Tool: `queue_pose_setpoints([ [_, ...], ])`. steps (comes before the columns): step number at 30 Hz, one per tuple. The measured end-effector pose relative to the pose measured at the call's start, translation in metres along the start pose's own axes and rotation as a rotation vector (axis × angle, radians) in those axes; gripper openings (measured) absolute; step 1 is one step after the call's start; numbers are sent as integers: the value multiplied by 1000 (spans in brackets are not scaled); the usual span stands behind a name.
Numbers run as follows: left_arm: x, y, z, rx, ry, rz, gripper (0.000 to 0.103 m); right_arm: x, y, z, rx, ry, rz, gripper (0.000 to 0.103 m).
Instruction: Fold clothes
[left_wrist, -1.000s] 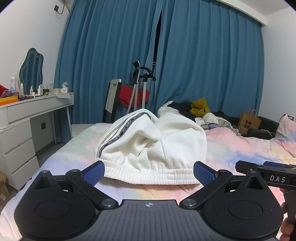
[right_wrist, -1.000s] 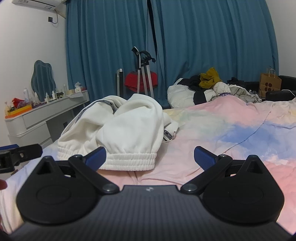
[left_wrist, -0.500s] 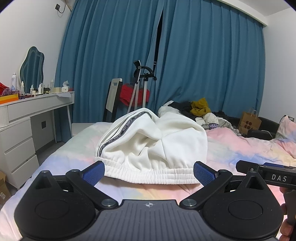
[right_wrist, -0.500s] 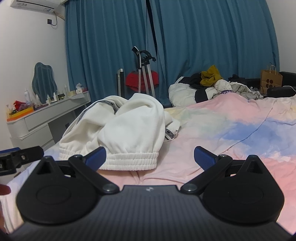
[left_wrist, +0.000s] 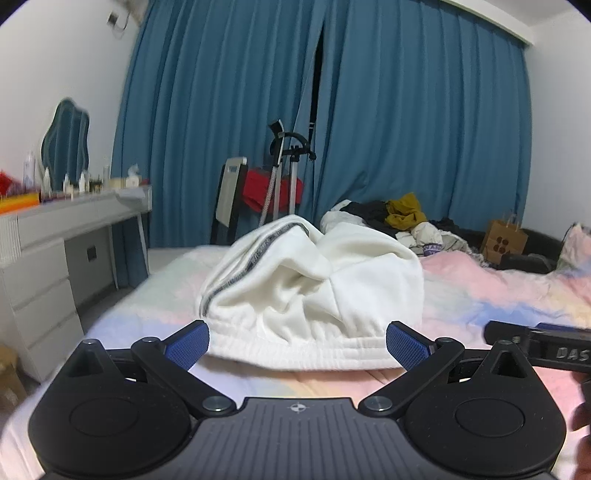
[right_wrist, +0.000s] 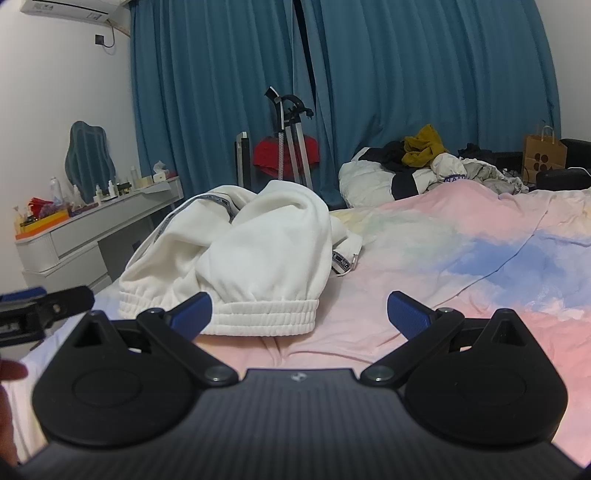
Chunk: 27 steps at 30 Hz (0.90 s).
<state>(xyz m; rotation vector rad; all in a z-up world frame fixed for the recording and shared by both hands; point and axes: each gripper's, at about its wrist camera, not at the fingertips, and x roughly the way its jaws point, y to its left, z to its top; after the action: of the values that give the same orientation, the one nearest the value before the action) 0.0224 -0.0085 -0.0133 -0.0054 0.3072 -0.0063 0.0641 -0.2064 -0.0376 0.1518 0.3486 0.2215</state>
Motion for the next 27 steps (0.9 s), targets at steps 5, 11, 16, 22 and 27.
queue_pose_setpoints([
  [5,48,11,12,73,54,53,103,32,-2,6,31,59,57,103],
  [11,115,35,11,152,142,67,101,86,-13,6,47,149,113,101],
  [16,166,67,-3,127,196,55,94,136,-32,4,125,186,172,99],
  [22,201,95,-15,19,257,-44,89,180,-50,-4,241,170,269,96],
  [27,220,103,-24,-11,250,-44,90,192,-49,-12,328,166,369,75],
])
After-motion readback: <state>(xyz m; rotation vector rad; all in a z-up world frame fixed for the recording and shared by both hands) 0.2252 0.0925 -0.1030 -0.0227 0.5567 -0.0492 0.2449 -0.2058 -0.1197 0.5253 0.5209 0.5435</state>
